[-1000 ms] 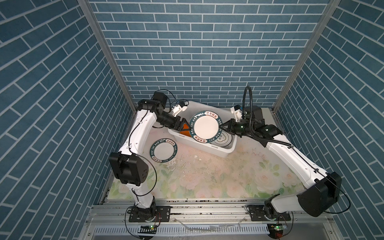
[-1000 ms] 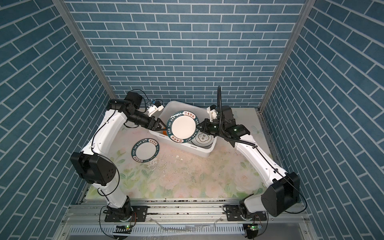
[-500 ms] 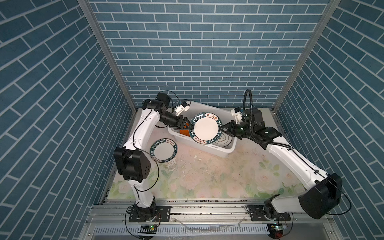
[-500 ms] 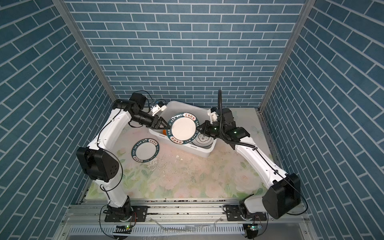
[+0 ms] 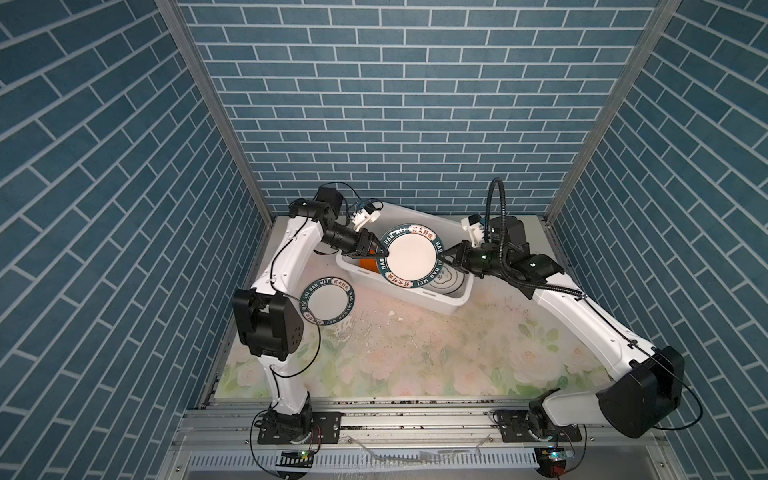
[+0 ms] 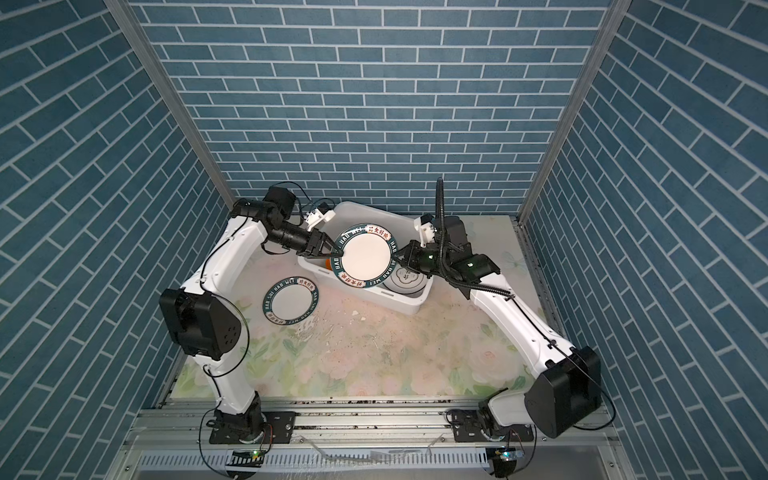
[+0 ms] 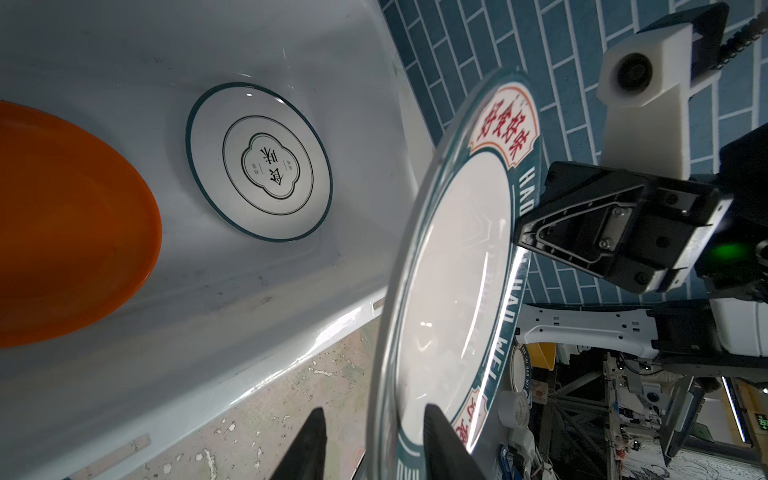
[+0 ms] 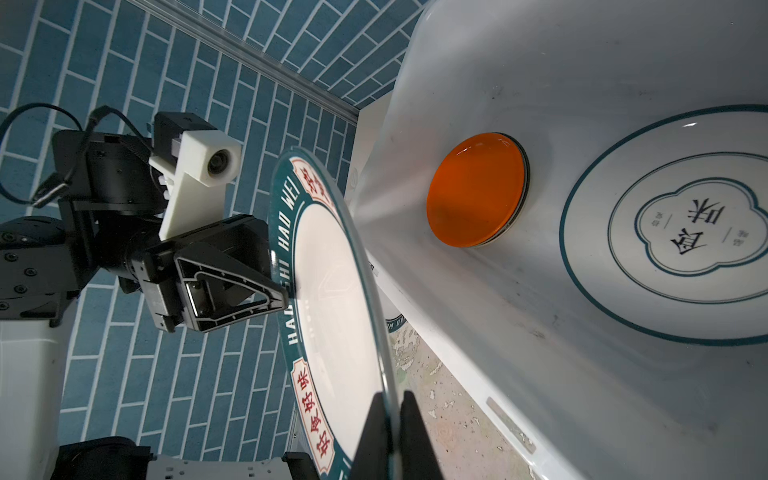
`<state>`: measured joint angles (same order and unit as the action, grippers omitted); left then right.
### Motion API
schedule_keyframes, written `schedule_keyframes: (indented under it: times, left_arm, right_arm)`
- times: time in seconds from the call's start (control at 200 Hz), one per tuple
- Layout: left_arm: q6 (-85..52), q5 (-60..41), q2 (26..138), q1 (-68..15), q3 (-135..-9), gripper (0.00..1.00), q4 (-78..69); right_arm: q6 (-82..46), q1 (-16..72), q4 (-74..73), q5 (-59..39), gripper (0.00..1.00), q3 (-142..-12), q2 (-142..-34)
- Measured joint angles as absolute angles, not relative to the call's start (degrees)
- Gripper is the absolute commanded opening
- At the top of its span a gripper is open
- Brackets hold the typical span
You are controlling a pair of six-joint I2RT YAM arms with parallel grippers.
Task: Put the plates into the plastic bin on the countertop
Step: 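Close the left gripper on the plate rim and open the right gripper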
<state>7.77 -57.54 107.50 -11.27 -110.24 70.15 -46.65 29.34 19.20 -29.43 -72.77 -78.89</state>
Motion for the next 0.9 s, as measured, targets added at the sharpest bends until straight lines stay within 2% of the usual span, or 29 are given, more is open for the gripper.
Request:
schedule_keyframes:
  times: [0.115, 0.365, 0.505, 0.74, 0.9]
  left_arm:
    - [7.40, -58.17, 107.59, -11.29, -110.24, 0.29, 69.84]
    - [7.03, -58.28, 107.59, -11.29, -110.32, 0.33, 69.71]
    - [6.92, -57.67, 107.61, -11.27, -110.43, 0.32, 69.73]
    - [6.96, -55.99, 107.94, -11.22, -111.72, 0.19, 69.84]
    - [7.01, -55.44, 108.33, -11.22, -111.83, 0.17, 70.00]
  right_arm:
    - [-46.65, 29.34, 19.14, -29.76, 0.00, -72.77, -79.18]
    - [-46.65, 29.34, 18.79, -29.80, 0.00, -72.77, -80.29]
    - [-46.65, 29.34, 18.63, -29.82, 0.00, -72.77, -80.60]
    - [-46.63, 29.32, 18.35, -30.00, 0.00, -72.77, -80.75]
    - [-46.63, 29.30, 18.35, -30.06, 0.00, -72.77, -80.95]
